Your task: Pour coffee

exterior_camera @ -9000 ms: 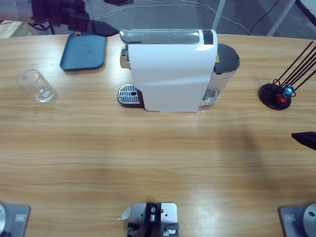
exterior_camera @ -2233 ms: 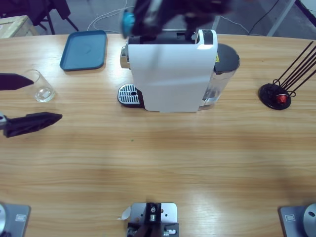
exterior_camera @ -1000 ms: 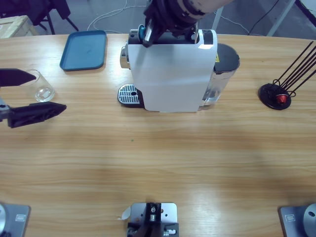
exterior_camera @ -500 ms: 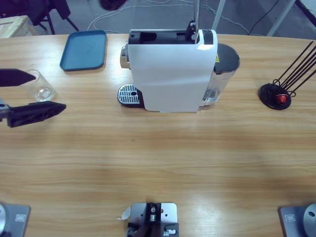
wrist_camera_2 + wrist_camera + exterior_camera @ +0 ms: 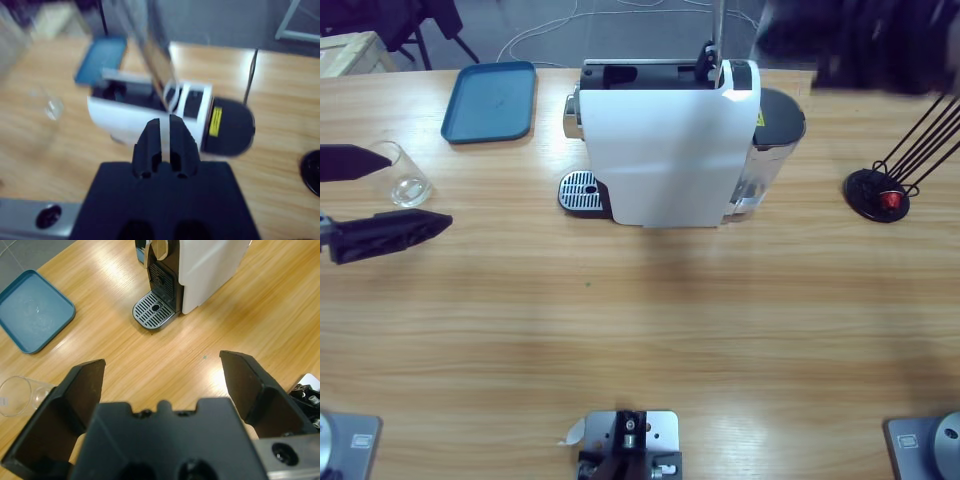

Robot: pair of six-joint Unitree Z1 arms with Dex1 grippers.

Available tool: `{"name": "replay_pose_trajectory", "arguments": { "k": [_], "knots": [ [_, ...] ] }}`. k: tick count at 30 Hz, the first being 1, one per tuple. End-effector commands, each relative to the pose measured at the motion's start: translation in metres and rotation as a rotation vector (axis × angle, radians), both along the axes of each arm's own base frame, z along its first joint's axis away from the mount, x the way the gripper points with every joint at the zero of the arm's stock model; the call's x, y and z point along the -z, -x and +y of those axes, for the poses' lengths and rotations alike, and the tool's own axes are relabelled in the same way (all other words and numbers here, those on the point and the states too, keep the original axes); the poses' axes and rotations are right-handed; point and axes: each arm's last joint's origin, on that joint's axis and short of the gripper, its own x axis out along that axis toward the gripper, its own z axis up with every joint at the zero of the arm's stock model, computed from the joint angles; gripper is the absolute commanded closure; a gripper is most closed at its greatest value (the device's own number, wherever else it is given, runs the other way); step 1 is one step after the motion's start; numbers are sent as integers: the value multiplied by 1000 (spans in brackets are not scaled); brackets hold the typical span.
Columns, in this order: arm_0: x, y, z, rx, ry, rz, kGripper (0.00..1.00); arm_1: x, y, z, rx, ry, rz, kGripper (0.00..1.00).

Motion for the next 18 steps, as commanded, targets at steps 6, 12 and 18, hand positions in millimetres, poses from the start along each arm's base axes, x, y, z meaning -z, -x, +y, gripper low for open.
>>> {"name": "replay_pose_trajectory", "arguments": {
  "k": [6, 12, 18],
  "knots": [
    [13, 3, 2, 8, -30, 33, 0, 24, -84, 39, 133, -195, 11, 1000],
    [20, 1, -6, 23, -56, 64, 0, 20, -71, 61, 25, -246, 17, 1000],
    [17, 0, -9, 32, -43, 70, 0, 54, -82, 92, -61, -197, 91, 1000]
  ]
}}
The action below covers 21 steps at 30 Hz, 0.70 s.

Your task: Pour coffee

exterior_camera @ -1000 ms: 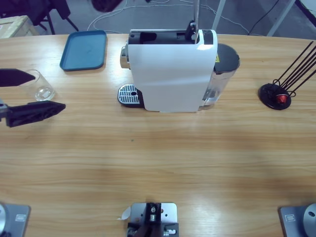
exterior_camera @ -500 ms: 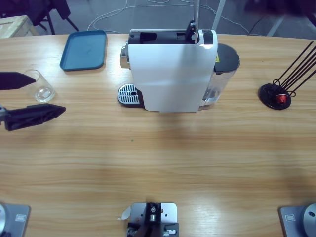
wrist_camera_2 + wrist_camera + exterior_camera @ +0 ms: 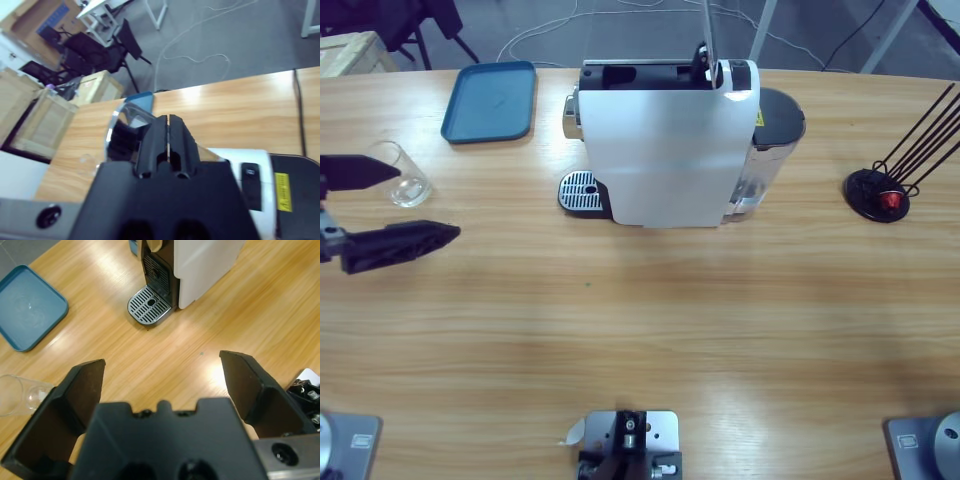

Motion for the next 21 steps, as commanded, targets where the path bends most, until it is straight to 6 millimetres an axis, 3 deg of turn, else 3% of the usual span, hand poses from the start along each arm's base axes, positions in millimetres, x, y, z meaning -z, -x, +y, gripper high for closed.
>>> {"name": "replay_pose_trajectory", "arguments": {
  "k": [1, 6, 11, 14, 21],
  "knots": [
    [12, -1, -7, 15, -33, 47, 0, 64, -13, 56, -146, 93, 123, 1000],
    [15, -3, -11, 16, -51, 57, 0, 99, -21, 77, -210, 127, 192, 1000],
    [17, -5, -15, 16, -62, 64, 0, 142, -11, 103, -277, 203, 275, 1000],
    [18, -6, -17, 16, -66, 66, 0, 167, -14, 104, -241, 306, 365, 1000],
    [20, -7, -19, 16, -74, 70, 0, 203, -21, 114, -190, 467, 511, 1000]
  ]
}}
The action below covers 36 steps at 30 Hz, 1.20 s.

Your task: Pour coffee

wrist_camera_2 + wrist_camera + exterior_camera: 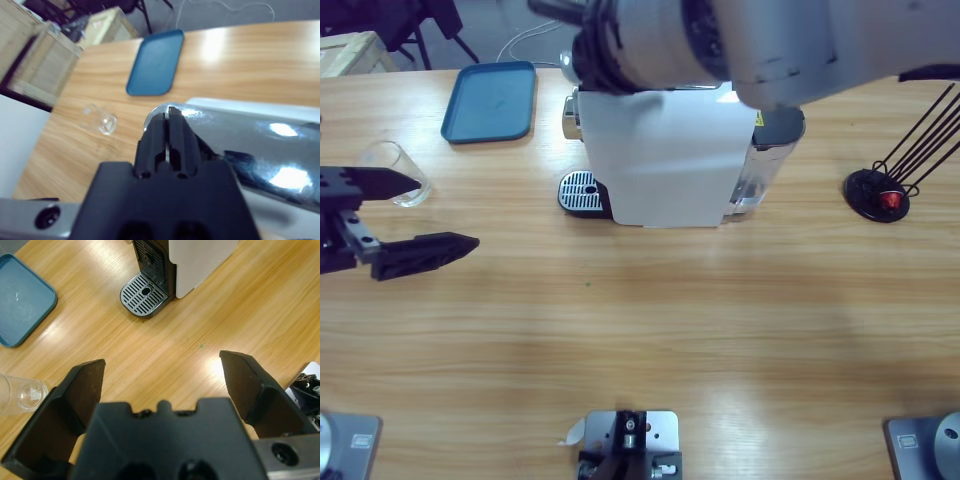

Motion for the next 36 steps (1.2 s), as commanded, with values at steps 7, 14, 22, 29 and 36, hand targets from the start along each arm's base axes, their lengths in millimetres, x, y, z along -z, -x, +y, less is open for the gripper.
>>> {"name": "replay_pose_trajectory", "arguments": {
  "k": [7, 14, 22, 29, 36],
  "knots": [
    [7, -2, -7, -3, -20, 21, 0, 66, 2, 15, -50, 386, 78, 523],
    [-6, -21, 37, -371, -48, -128, 0, -72, 53, -67, -114, 322, -189, 0],
    [55, -73, 76, -819, -114, -39, 0, -52, 115, -139, -226, 396, -111, 0],
    [117, -61, 84, -760, -44, -138, 0, -42, 129, -163, -237, 433, -73, 0],
    [137, -82, 93, -806, -26, -128, 0, -34, 124, -155, -230, 455, -45, 0]
  ]
}}
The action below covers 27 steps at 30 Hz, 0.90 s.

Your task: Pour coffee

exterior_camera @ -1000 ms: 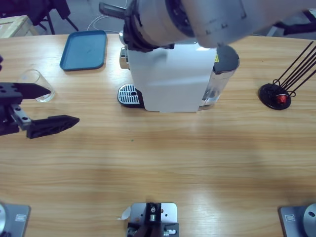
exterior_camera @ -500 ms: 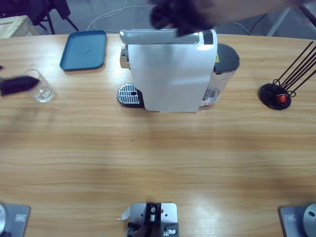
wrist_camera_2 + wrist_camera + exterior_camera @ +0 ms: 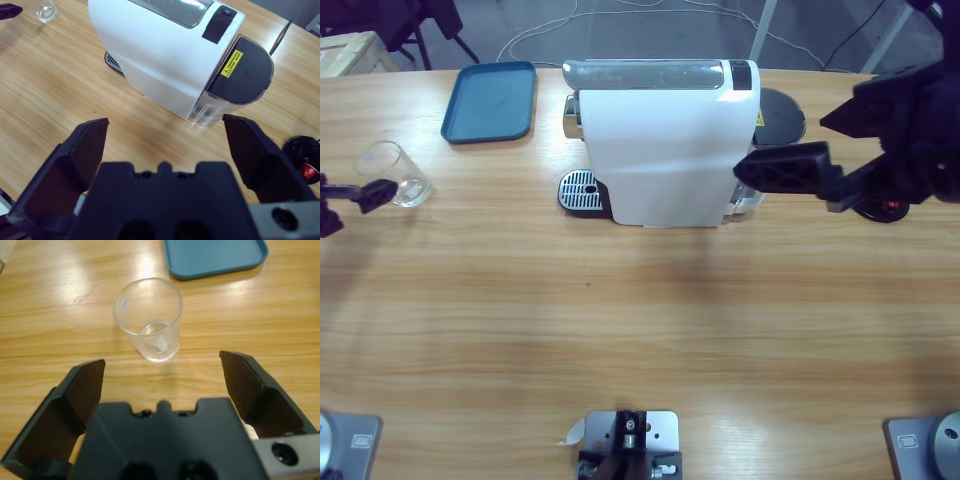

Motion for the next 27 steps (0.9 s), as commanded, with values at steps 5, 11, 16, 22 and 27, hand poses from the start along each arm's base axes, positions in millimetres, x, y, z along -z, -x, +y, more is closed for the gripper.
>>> {"name": "replay_pose_trajectory", "arguments": {
  "k": [5, 11, 16, 22, 27],
  "knots": [
    [43, -42, 8, -4, 15, 58, 0, 18, -1, 6, -1, 57, 43, 0],
    [54, -53, 12, -37, 7, 64, 0, 26, -8, 19, -4, 64, 56, 0],
    [62, -62, 11, -26, 13, 60, 0, 28, -10, 23, -5, 67, 61, 0],
    [68, -73, 13, -13, 10, 29, 0, 26, -13, 29, -4, 63, 59, 0],
    [69, -74, 13, 0, -2, 23, 21, 27, -14, 31, -8, 66, 67, 0]
  ]
}}
